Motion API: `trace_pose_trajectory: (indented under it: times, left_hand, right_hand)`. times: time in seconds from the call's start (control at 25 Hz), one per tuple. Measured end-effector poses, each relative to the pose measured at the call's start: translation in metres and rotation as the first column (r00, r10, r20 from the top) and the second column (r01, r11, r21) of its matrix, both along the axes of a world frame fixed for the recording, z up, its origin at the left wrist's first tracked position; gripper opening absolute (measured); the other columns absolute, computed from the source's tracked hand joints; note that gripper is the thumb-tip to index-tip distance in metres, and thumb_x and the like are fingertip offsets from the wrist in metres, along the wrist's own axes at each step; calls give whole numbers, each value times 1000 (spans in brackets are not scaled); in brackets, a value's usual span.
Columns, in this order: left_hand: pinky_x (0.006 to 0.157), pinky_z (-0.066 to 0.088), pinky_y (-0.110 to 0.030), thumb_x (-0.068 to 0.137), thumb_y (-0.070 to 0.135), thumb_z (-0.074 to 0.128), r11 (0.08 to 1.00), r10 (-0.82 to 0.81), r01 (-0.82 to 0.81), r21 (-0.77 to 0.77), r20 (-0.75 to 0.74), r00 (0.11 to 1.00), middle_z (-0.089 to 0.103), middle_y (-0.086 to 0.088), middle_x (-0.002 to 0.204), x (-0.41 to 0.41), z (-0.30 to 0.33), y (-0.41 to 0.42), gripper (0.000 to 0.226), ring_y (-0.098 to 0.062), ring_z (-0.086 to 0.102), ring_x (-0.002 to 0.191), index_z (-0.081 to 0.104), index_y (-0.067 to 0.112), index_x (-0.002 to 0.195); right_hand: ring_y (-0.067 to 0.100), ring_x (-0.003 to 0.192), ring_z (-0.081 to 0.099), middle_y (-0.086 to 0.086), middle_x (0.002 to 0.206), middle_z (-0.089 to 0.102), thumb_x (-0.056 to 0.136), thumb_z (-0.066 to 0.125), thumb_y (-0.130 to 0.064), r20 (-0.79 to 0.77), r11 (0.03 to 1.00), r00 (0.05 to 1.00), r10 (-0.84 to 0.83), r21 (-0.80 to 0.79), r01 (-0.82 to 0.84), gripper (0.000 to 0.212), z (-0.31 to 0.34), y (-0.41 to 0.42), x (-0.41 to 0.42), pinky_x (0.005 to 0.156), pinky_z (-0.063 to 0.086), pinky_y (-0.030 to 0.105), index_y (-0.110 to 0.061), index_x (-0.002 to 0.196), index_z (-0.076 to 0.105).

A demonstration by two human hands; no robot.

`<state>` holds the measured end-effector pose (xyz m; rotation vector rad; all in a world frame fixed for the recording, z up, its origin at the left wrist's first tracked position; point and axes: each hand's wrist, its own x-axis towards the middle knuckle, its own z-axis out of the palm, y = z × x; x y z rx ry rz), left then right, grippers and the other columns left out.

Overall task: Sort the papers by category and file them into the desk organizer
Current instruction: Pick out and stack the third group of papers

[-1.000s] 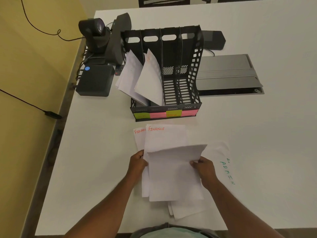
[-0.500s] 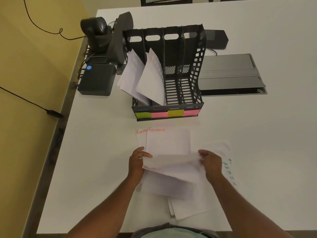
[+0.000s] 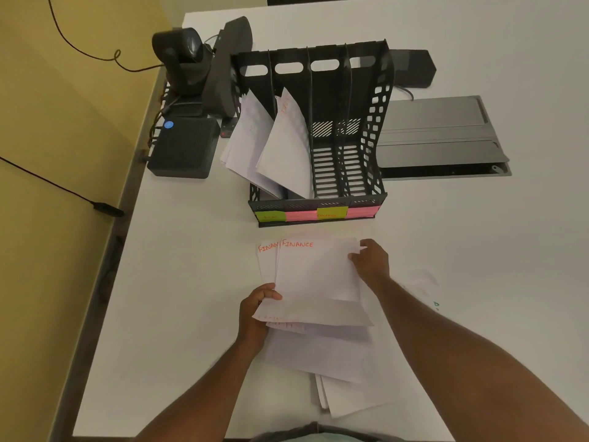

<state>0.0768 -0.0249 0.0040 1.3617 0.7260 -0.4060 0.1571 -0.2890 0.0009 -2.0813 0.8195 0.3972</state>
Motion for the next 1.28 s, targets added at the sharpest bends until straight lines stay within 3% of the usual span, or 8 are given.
trace_pose_trajectory:
  times: [0.24,0.32,0.48,0.6,0.76,0.92,1.08,1.28]
  left_hand:
    - [99,48,-46,71,10,67,985,-78,57,165,128,989,63,-11,127,12,-3,-6,18,-30,60,115,73,18,87]
    - [100,50,-53,82,4,70,969,-103,71,235,127,987,61,-11,131,18,-1,-10,31,-33,59,118,71,33,95]
    - [103,46,-57,88,4,67,985,-55,24,169,184,981,54,-9,143,27,-3,-12,41,-34,52,129,77,43,85]
    - [101,51,-48,88,12,70,985,-56,28,172,158,986,65,-3,129,29,-5,-12,40,-27,61,118,68,29,124]
    - [79,58,-31,84,7,71,965,-112,69,253,160,981,76,16,90,29,-2,-13,34,-17,69,94,77,41,85]
    - [71,52,-39,78,-6,69,942,-90,40,334,136,987,71,-4,86,26,-4,-8,31,-30,64,85,67,25,79]
    - [78,58,-40,80,-4,71,969,-58,15,247,167,984,67,-7,100,20,-4,-3,46,-25,66,93,54,17,117]
    - [77,57,-36,81,4,70,961,-75,40,275,119,990,75,-2,97,23,-7,2,26,-27,69,95,72,21,100]
  right_hand:
    - [21,74,60,1,83,68,89,68,-11,273,999,962,-4,49,-10,9,7,-1,-31,55,41,3,-19,87,65]
    - [24,77,62,8,84,70,90,62,1,353,979,932,-81,203,8,16,14,-4,-45,66,45,1,-12,84,69]
    - [28,120,59,15,130,64,86,55,20,264,874,964,-25,473,-107,23,30,-17,-61,108,44,40,6,82,73]
    - [30,127,56,16,134,64,88,53,21,231,820,970,75,540,-192,34,39,-29,-68,114,38,43,-1,69,70]
    - [37,121,60,22,121,69,86,42,23,161,781,985,-54,622,-59,48,40,-28,-58,101,46,43,-5,56,66]
    - [33,105,63,23,122,67,90,46,9,28,854,945,-326,439,281,31,18,-19,-18,83,51,39,-1,104,72]
    - [37,123,56,26,136,57,89,64,3,-40,944,992,-123,305,129,42,2,-8,5,111,42,46,5,130,56]
    - [35,110,65,20,118,70,90,64,-6,-31,976,988,150,166,-143,25,12,11,7,92,51,37,2,112,72]
